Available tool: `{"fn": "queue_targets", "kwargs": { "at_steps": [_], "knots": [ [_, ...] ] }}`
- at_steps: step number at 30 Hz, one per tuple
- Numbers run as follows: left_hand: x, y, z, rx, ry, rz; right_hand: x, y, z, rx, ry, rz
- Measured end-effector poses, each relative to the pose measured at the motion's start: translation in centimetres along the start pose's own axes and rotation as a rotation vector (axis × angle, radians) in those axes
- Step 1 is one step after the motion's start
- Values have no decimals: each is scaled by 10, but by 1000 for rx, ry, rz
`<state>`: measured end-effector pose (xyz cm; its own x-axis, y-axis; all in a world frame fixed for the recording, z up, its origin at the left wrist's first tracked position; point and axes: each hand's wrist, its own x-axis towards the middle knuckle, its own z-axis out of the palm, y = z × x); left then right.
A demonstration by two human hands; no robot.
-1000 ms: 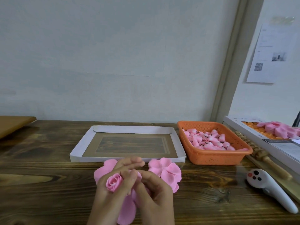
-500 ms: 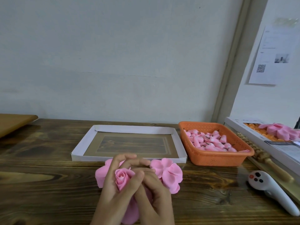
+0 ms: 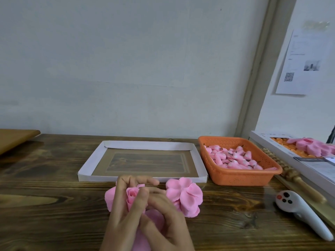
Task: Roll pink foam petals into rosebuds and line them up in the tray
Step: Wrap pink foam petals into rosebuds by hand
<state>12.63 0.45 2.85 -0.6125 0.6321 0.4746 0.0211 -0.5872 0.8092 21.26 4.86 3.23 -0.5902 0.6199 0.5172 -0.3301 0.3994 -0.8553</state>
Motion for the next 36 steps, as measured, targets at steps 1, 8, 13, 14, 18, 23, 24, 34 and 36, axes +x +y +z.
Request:
{"fn": "queue_targets", "kwargs": {
  "at_steps": [1, 8, 13, 14, 18, 23, 24, 34, 36],
  "knots": [
    [1, 1, 1, 22, 7, 0, 4, 3, 2, -43, -14, -43],
    [15, 0, -8, -35, -93, -52, -4, -4, -5, 94, -23, 57],
    [26, 2, -18, -65, -325, -100, 3, 0, -19, 44, -2, 33],
    [27, 5, -18, -18, -375, -77, 1, -2, -16, 51, 16, 23],
    [33, 16, -14, 90, -446, -50, 7, -10, -15, -13, 140, 85],
    [32, 18, -11, 149, -372, -34, 9, -14, -19, 291, 11, 213],
    [31, 18, -9, 140, -370, -32, 6, -15, -25, 270, -12, 185],
    [18, 14, 1, 139, -229, 18, 0, -18, -43, 64, 125, 240],
    [16, 15, 1, 137, -233, 5, -2, -16, -43, 49, 173, 233]
  ]
}}
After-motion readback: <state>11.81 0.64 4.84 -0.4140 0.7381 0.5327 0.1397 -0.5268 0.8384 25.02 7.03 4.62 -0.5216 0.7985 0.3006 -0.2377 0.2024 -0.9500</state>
